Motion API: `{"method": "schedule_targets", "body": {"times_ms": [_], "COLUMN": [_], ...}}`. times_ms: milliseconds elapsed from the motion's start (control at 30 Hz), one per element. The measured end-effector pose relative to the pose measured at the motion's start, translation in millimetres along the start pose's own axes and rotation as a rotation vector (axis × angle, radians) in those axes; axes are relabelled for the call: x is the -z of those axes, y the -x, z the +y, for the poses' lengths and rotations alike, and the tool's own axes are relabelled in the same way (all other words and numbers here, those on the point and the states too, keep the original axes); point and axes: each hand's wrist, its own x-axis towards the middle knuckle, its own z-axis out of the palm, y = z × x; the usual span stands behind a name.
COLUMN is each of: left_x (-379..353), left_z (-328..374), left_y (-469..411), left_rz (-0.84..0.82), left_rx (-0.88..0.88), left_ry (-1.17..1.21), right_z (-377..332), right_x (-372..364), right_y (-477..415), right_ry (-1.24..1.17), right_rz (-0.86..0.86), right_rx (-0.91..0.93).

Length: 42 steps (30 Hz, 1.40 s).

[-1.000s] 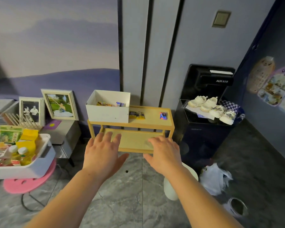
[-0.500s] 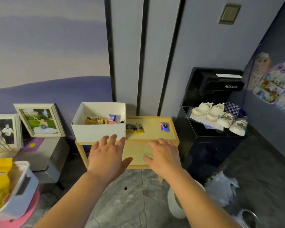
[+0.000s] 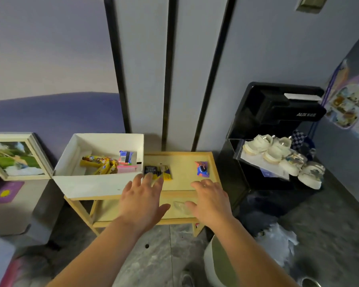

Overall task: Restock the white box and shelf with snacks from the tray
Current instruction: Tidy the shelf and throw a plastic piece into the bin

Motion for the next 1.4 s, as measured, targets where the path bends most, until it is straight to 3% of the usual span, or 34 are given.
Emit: {"method": "schedule_targets", "body": {"times_ms": [333,567,867,1400], "left_x": [-39.0,-87.9,-173.5,-232.7], "left_z": [42.4,43.7,26.0,2.7], "left_y": [-144.3,-214.9,-268.3,-317.5], "left_rz": [-0.078,-0.220,-0.387,-0.460], "left_rx": [0.061,0.058,0.089,0.085], "left_ry": [0.067,0.117,0.056,-0.066], "right_z": [82.8,114.1,136.1,142.7], "right_x": [-18.2,-55.7,-127.4,-171.2], "right_y": [-128.2,-196.1,-272.4,-316.2], "right_ry": [-0.008,-0.050,-0.026,-0.026], "right_rz": [-0.059,-0.102,-0.179,-0.208], "right_rx": [0.004,-0.015,-0.086,-0.021]}}
